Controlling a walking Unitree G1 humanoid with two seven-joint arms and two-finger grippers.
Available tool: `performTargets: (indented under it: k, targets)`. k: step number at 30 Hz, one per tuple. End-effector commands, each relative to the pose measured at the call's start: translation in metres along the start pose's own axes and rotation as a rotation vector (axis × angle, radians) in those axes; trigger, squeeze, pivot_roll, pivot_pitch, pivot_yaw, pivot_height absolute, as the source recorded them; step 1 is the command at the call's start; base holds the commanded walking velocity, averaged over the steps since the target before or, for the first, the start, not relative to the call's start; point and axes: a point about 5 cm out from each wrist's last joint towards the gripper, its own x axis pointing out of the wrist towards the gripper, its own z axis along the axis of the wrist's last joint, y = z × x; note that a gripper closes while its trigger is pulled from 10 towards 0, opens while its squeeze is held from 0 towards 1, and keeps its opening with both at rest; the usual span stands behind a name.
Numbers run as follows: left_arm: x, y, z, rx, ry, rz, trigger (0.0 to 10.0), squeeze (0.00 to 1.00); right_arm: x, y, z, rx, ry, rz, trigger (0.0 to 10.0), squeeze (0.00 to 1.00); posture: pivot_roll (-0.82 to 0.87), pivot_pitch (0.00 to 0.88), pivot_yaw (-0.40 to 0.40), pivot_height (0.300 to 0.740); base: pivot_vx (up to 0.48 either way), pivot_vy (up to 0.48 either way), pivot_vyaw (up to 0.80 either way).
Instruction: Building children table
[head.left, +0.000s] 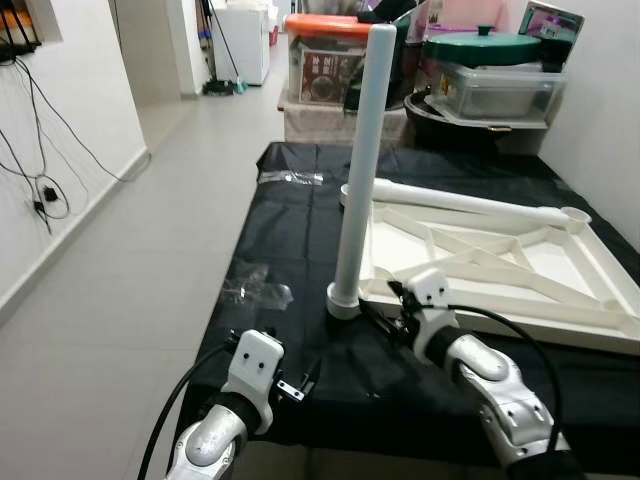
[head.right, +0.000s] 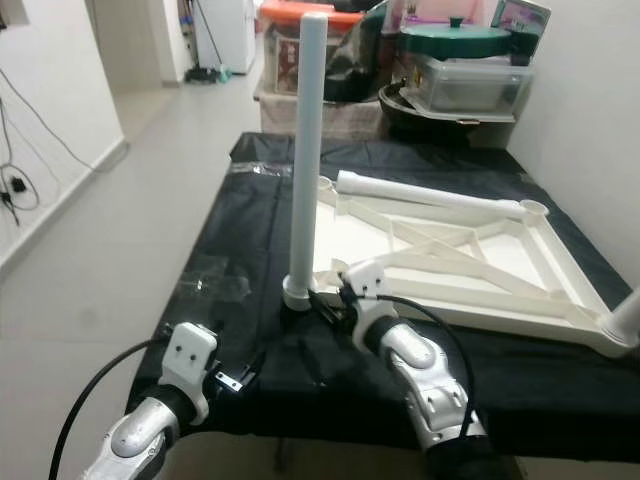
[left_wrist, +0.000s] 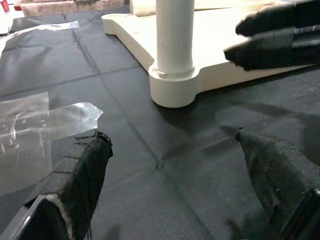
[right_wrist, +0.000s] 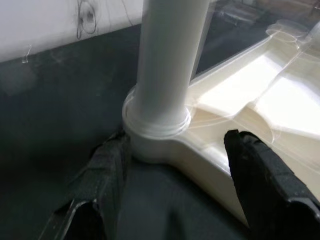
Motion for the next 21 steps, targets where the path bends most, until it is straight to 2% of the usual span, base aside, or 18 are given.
performTargets:
  k: [1, 2, 3, 5, 7, 8, 9, 11, 16, 18, 20, 21]
  targets:
    - [-0.002, -0.003, 0.0, -0.004, 0.007, -0.012, 10.0, 0.0, 0.001, -0.002, -0.005, -0.022, 0.054, 0.026, 10.0, 0.0, 0.17, 0.0, -0.059, 0.74, 0.0, 0.0, 0.0]
    - [-0.002, -0.004, 0.0, -0.005, 0.007, -0.014, 10.0, 0.0, 0.002, -0.01, -0.007, -0.045, 0.119, 0.062, 10.0, 0.0, 0.17, 0.0, -0.06, 0.74, 0.0, 0.0, 0.0]
    - [-0.002, -0.004, 0.0, -0.005, 0.007, -0.014, 10.0, 0.0, 0.002, -0.01, -0.007, -0.045, 0.119, 0.062, 10.0, 0.0, 0.17, 0.0, -0.06, 0.74, 0.0, 0.0, 0.0]
    - [-0.004, -0.007, 0.001, -0.009, 0.006, -0.018, 10.0, 0.0, 0.01, -0.036, 0.009, -0.109, 0.177, 0.087, 10.0, 0.0, 0.17, 0.0, -0.065, 0.74, 0.0, 0.0, 0.0]
    - [-0.004, -0.007, 0.001, -0.009, 0.006, -0.018, 10.0, 0.0, 0.01, -0.036, 0.009, -0.109, 0.177, 0.087, 10.0, 0.0, 0.17, 0.0, -0.065, 0.74, 0.0, 0.0, 0.0]
    - [-0.006, -0.009, 0.002, -0.011, 0.004, -0.019, 10.0, 0.0, 0.013, -0.048, 0.02, -0.136, 0.193, 0.089, 10.0, 0.0, 0.17, 0.0, -0.069, 0.74, 0.0, 0.0, 0.0]
    - [-0.006, -0.009, 0.002, -0.011, 0.004, -0.019, 10.0, 0.0, 0.013, -0.048, 0.02, -0.136, 0.193, 0.089, 10.0, 0.0, 0.17, 0.0, -0.069, 0.74, 0.0, 0.0, 0.0]
    - [-0.01, -0.013, 0.004, -0.02, 0.003, -0.019, 10.0, 0.0, 0.017, -0.068, 0.044, -0.231, 0.219, 0.102, 10.0, 0.0, 0.17, 0.0, -0.076, 0.74, 0.0, 0.0, 0.0]
    - [-0.014, -0.016, 0.005, -0.03, 0.005, -0.022, 10.0, 0.0, 0.018, -0.076, 0.055, -0.292, 0.252, 0.13, 10.0, 0.0, 0.17, 0.0, -0.08, 0.74, 0.0, 0.0, 0.0]
    - [-0.018, -0.02, 0.008, -0.04, 0.004, -0.029, 10.0, 0.0, 0.017, -0.074, 0.056, -0.329, 0.323, 0.246, 10.0, 0.0, 0.16, 0.0, -0.082, 0.74, 0.0, 0.0, 0.0]
    - [-0.018, -0.02, 0.008, -0.04, 0.004, -0.029, 10.0, 0.0, 0.017, -0.074, 0.056, -0.329, 0.323, 0.246, 10.0, 0.0, 0.16, 0.0, -0.082, 0.74, 0.0, 0.0, 0.0]
    - [-0.022, -0.024, 0.011, -0.047, 0.003, -0.035, 10.0, 0.0, 0.018, -0.071, 0.055, -0.35, 0.38, 0.333, 10.0, 0.0, 0.17, 0.0, -0.085, 0.74, 0.0, 0.0, 0.0]
